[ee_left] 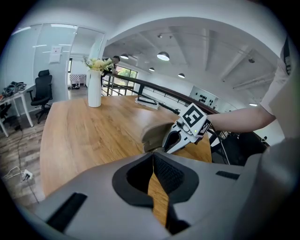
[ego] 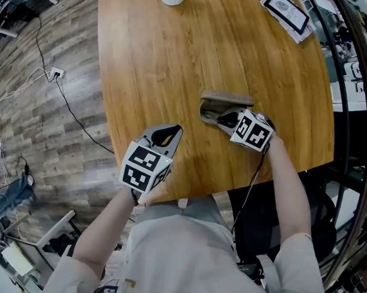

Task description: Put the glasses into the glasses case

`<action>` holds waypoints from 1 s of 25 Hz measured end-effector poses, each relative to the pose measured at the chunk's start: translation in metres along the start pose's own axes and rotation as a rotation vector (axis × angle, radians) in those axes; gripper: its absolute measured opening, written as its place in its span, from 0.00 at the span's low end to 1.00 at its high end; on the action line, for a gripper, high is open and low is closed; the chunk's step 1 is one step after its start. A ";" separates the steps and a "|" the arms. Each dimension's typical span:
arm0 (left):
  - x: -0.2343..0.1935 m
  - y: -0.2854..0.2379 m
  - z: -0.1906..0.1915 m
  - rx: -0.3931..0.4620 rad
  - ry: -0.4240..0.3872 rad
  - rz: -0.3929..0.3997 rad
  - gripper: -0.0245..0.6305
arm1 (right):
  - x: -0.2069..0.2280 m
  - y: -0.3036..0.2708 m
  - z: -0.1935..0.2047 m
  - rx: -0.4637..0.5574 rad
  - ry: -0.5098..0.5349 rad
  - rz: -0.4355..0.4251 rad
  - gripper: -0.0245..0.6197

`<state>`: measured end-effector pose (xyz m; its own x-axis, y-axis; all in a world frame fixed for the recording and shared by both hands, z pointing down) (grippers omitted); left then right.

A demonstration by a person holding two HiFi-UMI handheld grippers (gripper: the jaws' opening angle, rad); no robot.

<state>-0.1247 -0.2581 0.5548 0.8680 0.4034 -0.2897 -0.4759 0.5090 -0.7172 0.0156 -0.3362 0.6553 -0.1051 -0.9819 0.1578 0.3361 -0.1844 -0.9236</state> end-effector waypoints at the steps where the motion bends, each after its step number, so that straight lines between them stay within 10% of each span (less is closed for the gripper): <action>1: -0.001 -0.002 0.002 -0.004 0.002 0.002 0.07 | -0.001 -0.006 0.005 -0.007 -0.011 -0.026 0.14; 11: -0.007 -0.008 0.000 -0.020 0.020 0.014 0.07 | 0.005 -0.007 0.003 0.028 -0.056 0.017 0.18; 25: 0.007 -0.003 0.005 -0.013 0.011 0.010 0.07 | 0.030 0.037 -0.009 0.066 -0.021 0.343 0.35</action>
<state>-0.1181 -0.2535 0.5585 0.8649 0.3996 -0.3036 -0.4824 0.4951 -0.7226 0.0166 -0.3723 0.6229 0.0434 -0.9877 -0.1499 0.4082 0.1545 -0.8997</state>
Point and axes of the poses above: the fingertips, and each gripper's own axes: y backward along the fingers, x to its right, z out of its underside, the point moved 4 cm from there along y, backward along the fingers, and after that the axes turned 8 degrees about -x, right-handed, at the moved point
